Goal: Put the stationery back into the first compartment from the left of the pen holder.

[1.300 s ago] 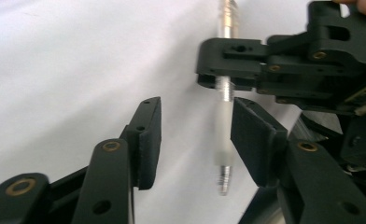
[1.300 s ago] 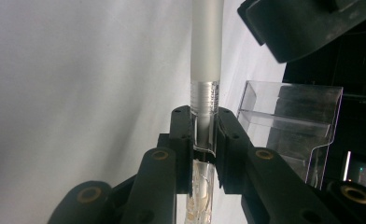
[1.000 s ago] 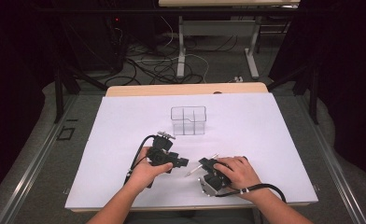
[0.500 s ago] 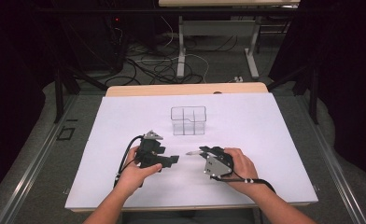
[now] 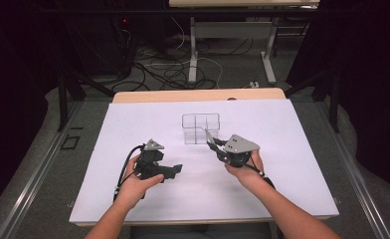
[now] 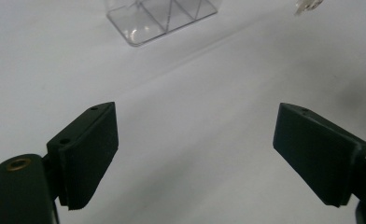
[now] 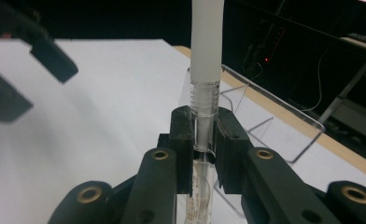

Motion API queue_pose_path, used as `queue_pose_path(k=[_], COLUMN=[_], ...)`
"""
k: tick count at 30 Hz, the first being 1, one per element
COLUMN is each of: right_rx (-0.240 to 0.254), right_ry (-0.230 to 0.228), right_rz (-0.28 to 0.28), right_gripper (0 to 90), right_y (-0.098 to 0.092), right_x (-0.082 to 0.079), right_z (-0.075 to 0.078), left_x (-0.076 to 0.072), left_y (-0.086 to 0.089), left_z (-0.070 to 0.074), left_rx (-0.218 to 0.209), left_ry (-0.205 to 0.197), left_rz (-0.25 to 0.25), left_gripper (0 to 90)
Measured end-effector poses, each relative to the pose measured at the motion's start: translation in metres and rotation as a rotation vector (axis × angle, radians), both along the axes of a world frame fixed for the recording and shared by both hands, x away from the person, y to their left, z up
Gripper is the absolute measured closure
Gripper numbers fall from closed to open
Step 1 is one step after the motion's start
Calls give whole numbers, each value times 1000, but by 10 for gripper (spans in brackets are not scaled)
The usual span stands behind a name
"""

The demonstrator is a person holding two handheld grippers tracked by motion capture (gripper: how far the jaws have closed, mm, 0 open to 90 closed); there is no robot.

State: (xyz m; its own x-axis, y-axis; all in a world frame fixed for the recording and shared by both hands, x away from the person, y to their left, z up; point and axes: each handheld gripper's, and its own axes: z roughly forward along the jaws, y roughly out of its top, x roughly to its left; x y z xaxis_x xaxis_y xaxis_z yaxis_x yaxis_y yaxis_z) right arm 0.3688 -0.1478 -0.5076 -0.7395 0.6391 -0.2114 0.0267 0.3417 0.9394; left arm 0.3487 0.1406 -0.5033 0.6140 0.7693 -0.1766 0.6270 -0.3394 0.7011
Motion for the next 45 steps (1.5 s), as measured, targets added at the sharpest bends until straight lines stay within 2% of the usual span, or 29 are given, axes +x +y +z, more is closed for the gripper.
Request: queue_pose_path(k=[4,10,15,20,21,27,33,40,45], right_rx=[67,151,185,220,222,216,211,236,217], right_ry=[46,98,117,125,122,114,103,116,114], right_rz=[-10,-19,-32,-36,-38,-28,-39,-68,-79], right_gripper=[790,790,790,790,790,789,789,788,788], right_y=[5,12,20,29,31,43,55,66,74], right_x=[12,30,44,55,57,68,80,93,101], right_z=[7,21,32,41,44,54,60,64,60], left_x=[3,6,6,7,8,11,13,14,15], left_y=[6,14,20,27,28,35,42,45,48], left_z=[1,2,3,4,4,2,-1,-3,-4], left_rx=[-16,-11,0,-13,-6,-10,-30,-27,-11], left_ry=[4,-8,-42,-63,-74,-76,-60,-54,-57], left_rz=[28,52,71,91,96,137,173,178,185], left_gripper=[86,17,2,1,1,1,2,1,2])
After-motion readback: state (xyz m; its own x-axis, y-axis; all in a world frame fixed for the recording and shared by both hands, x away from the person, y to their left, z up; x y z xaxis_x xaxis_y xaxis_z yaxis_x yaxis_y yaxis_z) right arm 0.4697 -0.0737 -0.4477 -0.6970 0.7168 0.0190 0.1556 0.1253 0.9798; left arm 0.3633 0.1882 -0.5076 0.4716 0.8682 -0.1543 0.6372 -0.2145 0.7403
